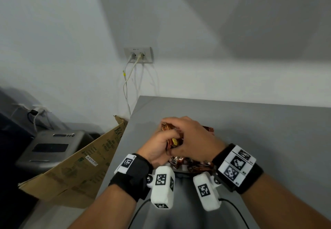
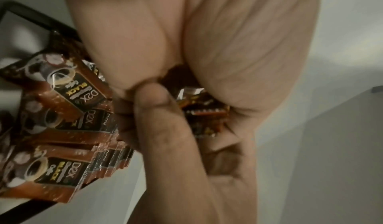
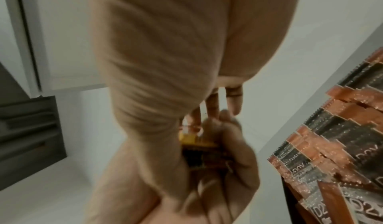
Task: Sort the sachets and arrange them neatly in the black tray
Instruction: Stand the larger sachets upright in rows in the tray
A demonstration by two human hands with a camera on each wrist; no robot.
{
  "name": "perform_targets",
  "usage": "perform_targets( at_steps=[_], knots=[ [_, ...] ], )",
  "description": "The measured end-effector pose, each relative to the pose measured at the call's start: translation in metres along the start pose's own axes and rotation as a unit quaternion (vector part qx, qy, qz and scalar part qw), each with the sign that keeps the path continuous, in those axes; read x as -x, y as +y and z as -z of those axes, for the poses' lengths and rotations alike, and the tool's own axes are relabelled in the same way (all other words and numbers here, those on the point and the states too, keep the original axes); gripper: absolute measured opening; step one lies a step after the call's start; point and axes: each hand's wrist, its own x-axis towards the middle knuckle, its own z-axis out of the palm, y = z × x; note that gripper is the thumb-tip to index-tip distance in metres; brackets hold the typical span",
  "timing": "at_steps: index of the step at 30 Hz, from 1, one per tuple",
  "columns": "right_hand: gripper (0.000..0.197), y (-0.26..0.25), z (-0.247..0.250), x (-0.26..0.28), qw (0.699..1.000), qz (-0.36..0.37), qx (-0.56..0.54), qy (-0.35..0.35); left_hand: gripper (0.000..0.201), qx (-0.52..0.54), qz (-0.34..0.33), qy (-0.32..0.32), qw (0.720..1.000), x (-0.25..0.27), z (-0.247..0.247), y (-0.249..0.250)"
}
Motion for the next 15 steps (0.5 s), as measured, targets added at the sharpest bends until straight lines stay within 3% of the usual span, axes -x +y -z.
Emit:
perform_targets(
  at_steps=[2,3,5,7,10,15],
  knots=[
    [0.098,0.008,0.001,-0.005,0.999,-0.030,-0.034,-0.014,0.044,0.016,-0.017,0.076,0.997,-0.001,0.011,0.003],
    [0.092,0.014,0.002,-0.007,0.998,-0.050,-0.025,-0.011,0.045,-0.003,-0.022,0.125,0.992,-0.001,0.020,0.005],
    [0.058,0.030,-0.001,-0.009,0.995,-0.072,0.073,0.014,0.039,-0.063,-0.026,0.191,0.979,0.001,0.038,0.006],
    [0.040,0.044,-0.013,-0.008,0.975,-0.077,0.209,0.004,0.031,-0.089,-0.027,0.211,0.973,0.004,0.048,0.005],
    [0.053,0.063,-0.035,-0.010,0.945,-0.044,0.319,-0.056,0.028,-0.105,-0.025,0.222,0.969,0.008,0.055,0.000],
    [0.052,0.071,-0.047,-0.017,0.935,-0.004,0.348,-0.066,0.031,-0.128,-0.013,0.224,0.966,0.010,0.061,-0.007]
  ],
)
